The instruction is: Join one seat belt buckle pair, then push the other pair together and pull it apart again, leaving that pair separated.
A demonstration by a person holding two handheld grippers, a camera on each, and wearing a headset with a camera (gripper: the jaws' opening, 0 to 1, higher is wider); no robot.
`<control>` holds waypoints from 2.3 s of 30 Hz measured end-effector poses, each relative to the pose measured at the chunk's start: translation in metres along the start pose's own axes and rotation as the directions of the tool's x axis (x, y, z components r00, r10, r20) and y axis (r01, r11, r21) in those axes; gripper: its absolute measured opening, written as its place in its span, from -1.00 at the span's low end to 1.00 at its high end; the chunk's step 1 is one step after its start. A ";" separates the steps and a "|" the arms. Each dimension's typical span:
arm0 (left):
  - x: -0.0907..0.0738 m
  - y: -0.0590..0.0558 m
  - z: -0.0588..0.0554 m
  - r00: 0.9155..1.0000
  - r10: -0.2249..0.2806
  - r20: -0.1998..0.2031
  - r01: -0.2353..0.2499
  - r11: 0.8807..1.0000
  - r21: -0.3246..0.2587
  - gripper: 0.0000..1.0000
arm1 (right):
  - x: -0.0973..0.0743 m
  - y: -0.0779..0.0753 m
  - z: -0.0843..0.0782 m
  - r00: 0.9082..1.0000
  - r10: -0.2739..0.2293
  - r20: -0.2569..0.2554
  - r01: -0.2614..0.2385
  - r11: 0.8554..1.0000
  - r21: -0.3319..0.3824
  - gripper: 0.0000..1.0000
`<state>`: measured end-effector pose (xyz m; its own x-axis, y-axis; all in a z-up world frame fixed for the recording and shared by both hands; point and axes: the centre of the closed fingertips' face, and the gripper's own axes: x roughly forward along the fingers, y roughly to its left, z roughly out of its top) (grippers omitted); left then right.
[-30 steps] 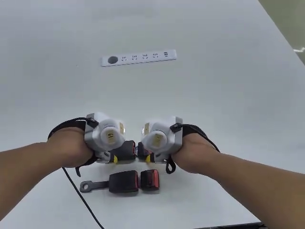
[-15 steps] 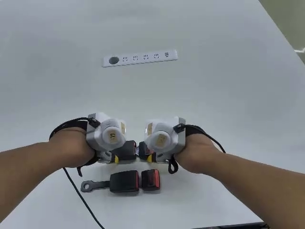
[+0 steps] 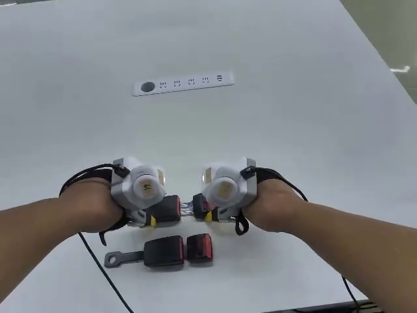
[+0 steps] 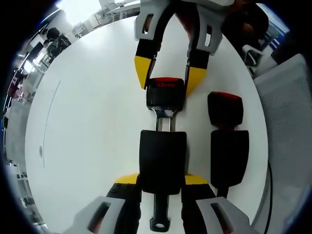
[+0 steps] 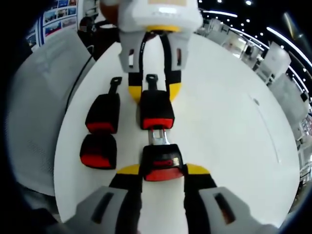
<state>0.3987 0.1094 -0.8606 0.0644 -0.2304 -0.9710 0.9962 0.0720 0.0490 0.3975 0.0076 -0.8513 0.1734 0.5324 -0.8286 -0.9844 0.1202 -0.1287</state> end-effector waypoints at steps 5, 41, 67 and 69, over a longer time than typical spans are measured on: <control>0.000 0.000 0.001 1.000 -0.001 -0.007 0.001 1.000 0.004 -0.37 | -0.015 -0.003 -0.026 1.000 -0.015 -0.026 0.015 1.000 0.019 -0.38; -0.004 -0.001 0.000 0.994 0.105 -0.012 -0.106 0.994 -0.038 -0.35 | -0.088 0.004 -0.144 0.969 -0.083 -0.233 0.094 0.995 0.040 -0.19; -0.091 -0.083 -0.066 0.918 0.333 0.215 -0.188 0.843 -0.504 0.33 | -0.150 0.069 -0.120 0.956 -0.269 0.116 0.202 0.893 0.402 0.14; -0.097 -0.090 -0.071 0.910 0.356 0.213 -0.197 0.823 -0.533 0.38 | -0.152 0.075 -0.120 0.951 -0.277 0.135 0.202 0.892 0.405 0.18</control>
<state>0.2987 0.1940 -0.7877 0.4256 -0.3905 -0.8163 0.7758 0.6218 0.1071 0.2937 -0.1649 -0.8006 0.4416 0.5866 -0.6789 -0.8302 0.5541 -0.0612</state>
